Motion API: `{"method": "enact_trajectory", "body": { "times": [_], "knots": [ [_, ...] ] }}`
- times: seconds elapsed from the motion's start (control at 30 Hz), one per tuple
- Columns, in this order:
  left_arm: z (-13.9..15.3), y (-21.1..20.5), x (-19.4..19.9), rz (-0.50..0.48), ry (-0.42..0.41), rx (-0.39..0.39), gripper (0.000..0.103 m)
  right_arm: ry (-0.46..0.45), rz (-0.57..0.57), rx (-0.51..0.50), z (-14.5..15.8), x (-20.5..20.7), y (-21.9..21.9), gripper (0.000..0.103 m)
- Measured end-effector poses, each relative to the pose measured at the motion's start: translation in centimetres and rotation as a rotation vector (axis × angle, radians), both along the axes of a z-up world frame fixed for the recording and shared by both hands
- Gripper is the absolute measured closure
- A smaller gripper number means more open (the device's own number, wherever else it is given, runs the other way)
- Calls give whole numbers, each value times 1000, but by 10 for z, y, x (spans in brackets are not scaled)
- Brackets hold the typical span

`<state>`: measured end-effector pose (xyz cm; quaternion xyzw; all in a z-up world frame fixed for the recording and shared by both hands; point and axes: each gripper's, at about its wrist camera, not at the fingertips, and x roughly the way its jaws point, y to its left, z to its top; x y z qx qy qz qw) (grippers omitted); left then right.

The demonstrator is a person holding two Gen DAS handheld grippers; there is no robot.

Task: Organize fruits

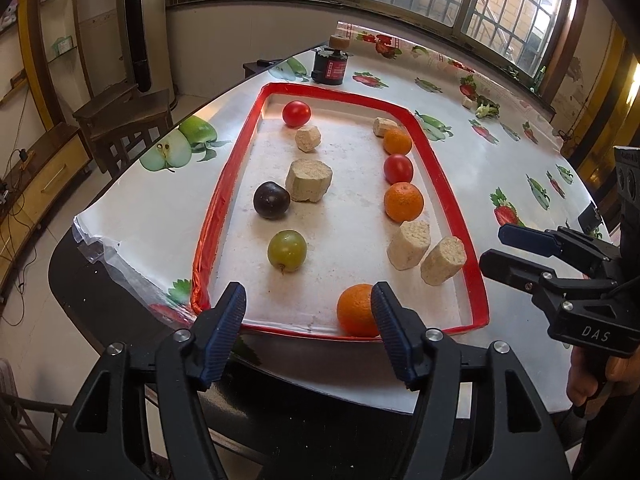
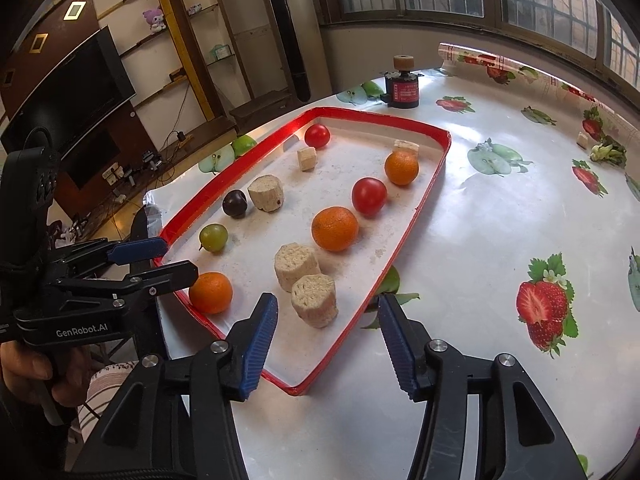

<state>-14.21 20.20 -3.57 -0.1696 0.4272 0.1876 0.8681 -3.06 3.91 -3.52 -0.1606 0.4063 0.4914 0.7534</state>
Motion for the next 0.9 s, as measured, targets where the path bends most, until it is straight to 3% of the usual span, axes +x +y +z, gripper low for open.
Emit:
{"method": "enact_trajectory", "body": {
  "times": [0.23, 0.4, 0.6, 0.9],
  "knots": [
    [4, -5, -6, -8, -4, 27, 39, -60, 68, 9, 17, 10, -6, 36],
    [9, -10, -12, -11, -8, 62, 39, -104, 131, 22, 29, 16, -5, 24],
    [16, -17, -18, -18, -26, 104, 29, -160, 261, 38, 38, 7, 1, 22],
    [22, -22, -26, -12, -47, 151, 29, -225, 433, 39, 38, -14, 9, 19]
  ]
}}
